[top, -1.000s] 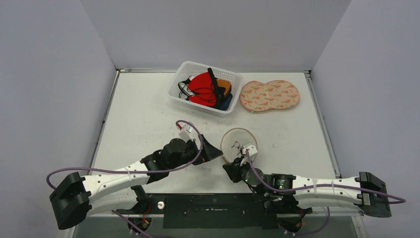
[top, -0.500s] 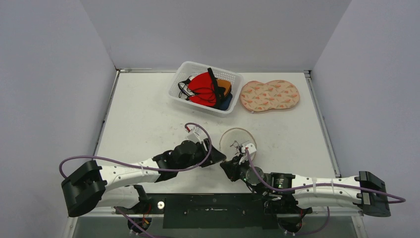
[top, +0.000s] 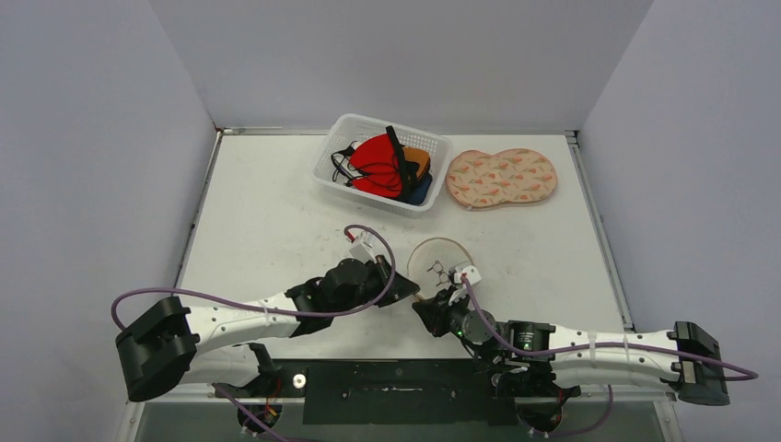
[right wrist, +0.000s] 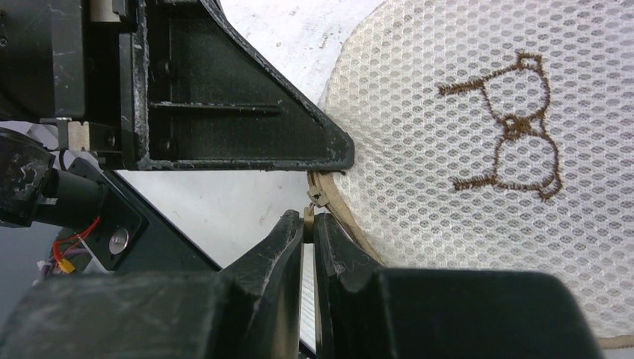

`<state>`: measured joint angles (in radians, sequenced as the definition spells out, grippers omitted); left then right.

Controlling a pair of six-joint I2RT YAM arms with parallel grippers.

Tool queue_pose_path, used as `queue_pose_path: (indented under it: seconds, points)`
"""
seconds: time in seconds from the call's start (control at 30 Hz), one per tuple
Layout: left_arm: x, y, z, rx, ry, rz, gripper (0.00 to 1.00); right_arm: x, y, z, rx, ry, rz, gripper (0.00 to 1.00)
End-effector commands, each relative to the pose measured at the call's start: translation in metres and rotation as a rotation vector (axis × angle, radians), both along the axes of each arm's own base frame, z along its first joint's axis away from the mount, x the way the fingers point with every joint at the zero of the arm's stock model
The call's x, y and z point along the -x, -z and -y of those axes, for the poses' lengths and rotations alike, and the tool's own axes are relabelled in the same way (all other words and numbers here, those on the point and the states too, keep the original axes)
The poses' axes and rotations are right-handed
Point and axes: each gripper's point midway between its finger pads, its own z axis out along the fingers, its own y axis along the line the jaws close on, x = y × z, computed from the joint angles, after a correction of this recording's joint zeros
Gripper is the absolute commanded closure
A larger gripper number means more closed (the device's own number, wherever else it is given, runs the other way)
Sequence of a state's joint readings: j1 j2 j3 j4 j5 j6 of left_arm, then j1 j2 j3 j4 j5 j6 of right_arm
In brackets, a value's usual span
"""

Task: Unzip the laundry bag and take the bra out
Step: Unzip the laundry bag at the center of the board.

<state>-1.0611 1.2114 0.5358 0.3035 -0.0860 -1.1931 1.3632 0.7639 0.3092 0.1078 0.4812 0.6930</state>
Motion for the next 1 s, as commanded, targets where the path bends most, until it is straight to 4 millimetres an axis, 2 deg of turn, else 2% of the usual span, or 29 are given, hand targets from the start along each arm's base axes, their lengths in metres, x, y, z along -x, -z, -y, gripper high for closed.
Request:
queue_pose_path:
  seconds: [0.0,0.23,0.4,0.47,0.63,0.73,0.97]
  points:
    - [-0.018,-0.024,-0.004,0.037,-0.076,0.061,1.0,0.003,-0.003,0.005,0.0,0.002,-0.012,0.95]
    - [-0.02,-0.021,-0.017,0.03,-0.091,0.053,1.0,-0.002,0.017,0.035,0.074,0.082,-0.025,0.95]
    - [-0.019,-0.021,-0.024,0.019,-0.072,0.061,1.0,-0.009,0.014,0.05,0.078,0.157,-0.016,0.95]
    - [-0.018,-0.025,-0.029,0.026,-0.048,0.075,1.0,-0.009,0.01,0.05,0.071,0.15,-0.001,0.95]
    - [-0.019,-0.031,-0.044,-0.022,0.055,0.101,1.0,0.0,-0.002,0.027,0.059,0.027,0.032,0.95]
    - [-0.021,-0.031,-0.051,-0.072,0.103,0.111,1.0,0.004,0.0,0.013,0.064,-0.022,0.03,0.95]
    - [-0.029,-0.024,-0.051,-0.108,0.124,0.105,1.0,0.008,-0.004,-0.019,0.0,-0.072,0.02,0.95]
